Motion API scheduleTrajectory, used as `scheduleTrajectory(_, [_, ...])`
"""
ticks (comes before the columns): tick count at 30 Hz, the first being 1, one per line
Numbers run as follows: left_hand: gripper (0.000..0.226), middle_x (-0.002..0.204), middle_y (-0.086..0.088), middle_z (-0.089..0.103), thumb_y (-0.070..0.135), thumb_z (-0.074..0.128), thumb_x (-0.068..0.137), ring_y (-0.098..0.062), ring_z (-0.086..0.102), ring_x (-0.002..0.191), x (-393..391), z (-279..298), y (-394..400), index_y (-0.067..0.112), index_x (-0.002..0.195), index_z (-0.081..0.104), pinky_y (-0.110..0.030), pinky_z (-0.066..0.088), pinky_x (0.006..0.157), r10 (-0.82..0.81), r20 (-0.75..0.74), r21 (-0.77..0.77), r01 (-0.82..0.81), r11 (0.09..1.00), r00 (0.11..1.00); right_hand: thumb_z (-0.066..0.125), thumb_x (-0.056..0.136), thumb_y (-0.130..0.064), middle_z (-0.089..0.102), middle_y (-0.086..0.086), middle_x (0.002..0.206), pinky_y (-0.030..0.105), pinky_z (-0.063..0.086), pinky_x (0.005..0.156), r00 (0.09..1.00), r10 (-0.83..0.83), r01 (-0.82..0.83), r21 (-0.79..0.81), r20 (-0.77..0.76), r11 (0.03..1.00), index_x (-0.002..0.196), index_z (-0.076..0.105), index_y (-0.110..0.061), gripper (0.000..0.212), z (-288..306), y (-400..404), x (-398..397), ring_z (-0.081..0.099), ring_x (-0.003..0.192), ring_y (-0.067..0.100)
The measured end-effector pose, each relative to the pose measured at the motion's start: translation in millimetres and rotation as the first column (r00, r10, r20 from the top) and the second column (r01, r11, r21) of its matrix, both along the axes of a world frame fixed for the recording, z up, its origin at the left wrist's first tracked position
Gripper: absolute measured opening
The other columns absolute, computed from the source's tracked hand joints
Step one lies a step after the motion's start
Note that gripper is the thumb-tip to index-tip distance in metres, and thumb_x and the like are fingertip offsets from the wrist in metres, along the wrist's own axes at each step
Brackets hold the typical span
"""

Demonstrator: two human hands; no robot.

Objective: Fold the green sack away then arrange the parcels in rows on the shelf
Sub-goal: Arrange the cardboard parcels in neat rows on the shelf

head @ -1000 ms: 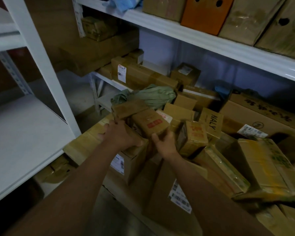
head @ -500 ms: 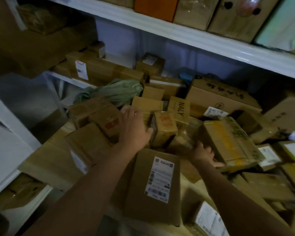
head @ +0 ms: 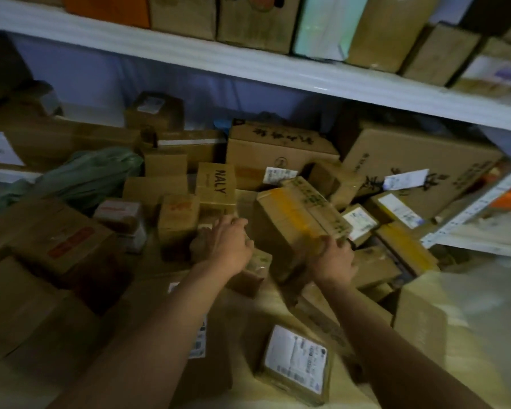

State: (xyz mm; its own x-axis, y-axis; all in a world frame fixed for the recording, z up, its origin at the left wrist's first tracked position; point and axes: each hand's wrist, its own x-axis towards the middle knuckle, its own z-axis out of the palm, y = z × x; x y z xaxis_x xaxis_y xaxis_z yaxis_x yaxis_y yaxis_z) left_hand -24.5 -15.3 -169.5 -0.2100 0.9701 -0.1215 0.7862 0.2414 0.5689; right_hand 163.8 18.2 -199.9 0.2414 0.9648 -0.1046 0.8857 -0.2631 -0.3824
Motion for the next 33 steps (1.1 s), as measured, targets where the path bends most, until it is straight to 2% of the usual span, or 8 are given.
scheduleTrajectory(3, [0.048, 0.152, 0.002, 0.03, 0.013, 0.049, 0.095, -0.02, 0.025, 0.141, 35.8, -7.3, 13.0, 0.022, 0.141, 0.042, -0.045, 0.024, 0.117, -0.082, 0.032, 0.007, 0.081, 0.997, 0.996, 0.052, 0.077, -0.062, 0.044, 0.009, 0.138, 0.057, 0.032, 0.106, 0.999, -0.021, 0.008, -0.315, -0.039, 0.949, 0.13, 0.048, -0.023, 0.066, -13.8, 6.7, 38.7, 0.042, 0.127, 0.032])
scheduleTrajectory(7, [0.053, 0.156, 0.005, 0.024, 0.007, 0.043, 0.095, -0.022, 0.014, 0.146, 88.2, -24.1, 29.9, 0.026, 0.144, 0.037, -0.049, 0.014, 0.119, -0.224, -0.062, -0.064, 0.22, 0.973, 0.973, 0.054, 0.09, -0.041, 0.05, 0.004, 0.137, 0.038, 0.038, 0.106, 0.891, 0.452, -0.415, -0.457, -0.03, 0.787, 0.132, 0.05, -0.02, 0.047, -2.5, -4.0, 56.9, 0.047, 0.127, 0.026])
scheduleTrajectory(10, [0.063, 0.161, 0.009, 0.008, 0.004, 0.04, 0.095, -0.022, -0.001, 0.149, 123.7, -27.9, 41.6, 0.031, 0.149, 0.025, -0.05, 0.005, 0.119, -0.326, -0.18, -0.12, 0.308, 0.944, 0.928, 0.057, 0.09, -0.031, 0.056, 0.004, 0.134, 0.028, 0.04, 0.097, 0.861, 0.468, -0.507, -0.388, -0.198, 0.769, 0.128, 0.057, -0.02, 0.04, -7.2, 4.3, 68.9, 0.051, 0.122, 0.023])
scheduleTrajectory(14, [0.067, 0.161, 0.013, -0.005, 0.017, 0.039, 0.099, -0.023, -0.009, 0.148, 150.5, -31.4, 47.8, 0.036, 0.151, 0.001, -0.057, 0.001, 0.117, -0.364, -0.272, -0.258, 0.297, 0.919, 0.891, 0.047, 0.091, -0.037, 0.048, 0.006, 0.139, 0.04, 0.036, 0.104, 0.884, 0.46, -0.464, -0.289, -0.084, 0.837, 0.129, 0.052, -0.025, 0.04, -18.6, 27.4, 108.1, 0.043, 0.128, 0.027])
scheduleTrajectory(20, [0.063, 0.152, 0.003, 0.029, 0.048, 0.038, 0.096, -0.028, 0.024, 0.14, 142.4, -40.3, 29.1, 0.032, 0.151, 0.012, -0.062, 0.015, 0.112, -0.192, -0.427, -0.199, 0.115, 0.973, 0.884, 0.036, 0.092, -0.056, 0.001, 0.003, 0.16, 0.07, 0.0, 0.108, 0.848, 0.529, -0.483, -0.445, -0.024, 0.754, 0.148, 0.021, -0.033, 0.062, -41.0, 43.1, 146.6, -0.004, 0.147, 0.033])
scheduleTrajectory(25, [0.041, 0.129, -0.004, 0.049, 0.045, 0.045, 0.093, -0.025, 0.042, 0.124, 155.5, -21.6, 35.4, 0.023, 0.127, 0.049, -0.061, 0.017, 0.109, -0.027, -0.549, -0.115, -0.044, 0.992, 0.835, 0.04, 0.09, -0.058, 0.027, 0.007, 0.153, 0.065, 0.012, 0.109, 0.757, 0.651, -0.557, -0.469, 0.053, 0.686, 0.14, 0.041, -0.031, 0.057, -31.9, 45.0, 137.0, 0.019, 0.142, 0.033])
scheduleTrajectory(28, [0.038, 0.125, -0.005, 0.05, 0.043, 0.049, 0.09, -0.025, 0.042, 0.12, 166.1, -14.8, 52.5, 0.021, 0.121, 0.054, -0.055, 0.025, 0.105, -0.039, -0.589, -0.105, -0.03, 0.994, 0.807, 0.049, 0.089, -0.05, 0.055, 0.006, 0.128, 0.043, 0.038, 0.101, 0.839, 0.544, -0.511, -0.362, -0.011, 0.78, 0.122, 0.057, -0.023, 0.043, -24.3, 55.4, 140.2, 0.05, 0.12, 0.025])
scheduleTrajectory(33, [0.071, 0.153, -0.009, 0.026, 0.021, 0.062, 0.085, -0.03, 0.019, 0.143, 190.2, -25.2, 95.7, 0.021, 0.146, 0.027, -0.055, 0.017, 0.115, -0.165, -0.465, -0.071, 0.149, 0.986, 0.87, 0.048, 0.095, -0.024, 0.023, 0.011, 0.154, 0.04, 0.038, 0.106, 0.918, 0.36, -0.389, -0.202, -0.165, 0.899, 0.15, 0.018, -0.02, 0.063, -17.5, 89.8, 151.3, 0.034, 0.137, 0.03])
